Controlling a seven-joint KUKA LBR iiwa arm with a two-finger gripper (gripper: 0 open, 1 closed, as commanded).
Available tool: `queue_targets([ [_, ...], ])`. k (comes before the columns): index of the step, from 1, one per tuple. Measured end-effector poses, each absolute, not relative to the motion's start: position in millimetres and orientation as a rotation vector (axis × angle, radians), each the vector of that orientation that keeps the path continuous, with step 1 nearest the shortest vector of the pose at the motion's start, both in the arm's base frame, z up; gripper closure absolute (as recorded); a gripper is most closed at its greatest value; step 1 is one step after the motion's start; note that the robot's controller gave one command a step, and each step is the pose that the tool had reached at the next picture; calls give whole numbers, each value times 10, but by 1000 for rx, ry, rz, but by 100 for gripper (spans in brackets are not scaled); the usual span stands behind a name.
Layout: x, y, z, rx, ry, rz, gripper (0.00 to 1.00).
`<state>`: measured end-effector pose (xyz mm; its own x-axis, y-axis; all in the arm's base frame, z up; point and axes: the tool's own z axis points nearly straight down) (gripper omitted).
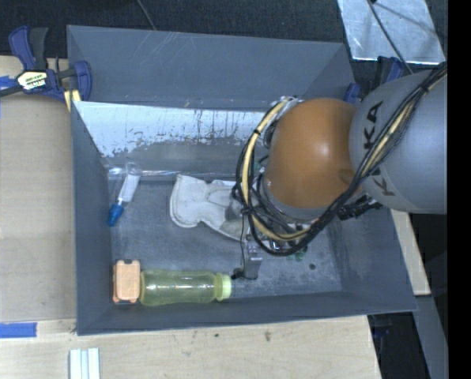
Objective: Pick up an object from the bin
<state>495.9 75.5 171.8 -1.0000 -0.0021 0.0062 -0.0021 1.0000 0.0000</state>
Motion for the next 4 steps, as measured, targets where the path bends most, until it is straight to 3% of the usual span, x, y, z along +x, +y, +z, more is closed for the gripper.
queue_targets([
  [2,4987,749,1753,2,-3144,-1,0],
  [3,5157,847,1366,-10,-3137,1,0],
  [4,5412,825,1123,-10,-3150,-2,0],
])
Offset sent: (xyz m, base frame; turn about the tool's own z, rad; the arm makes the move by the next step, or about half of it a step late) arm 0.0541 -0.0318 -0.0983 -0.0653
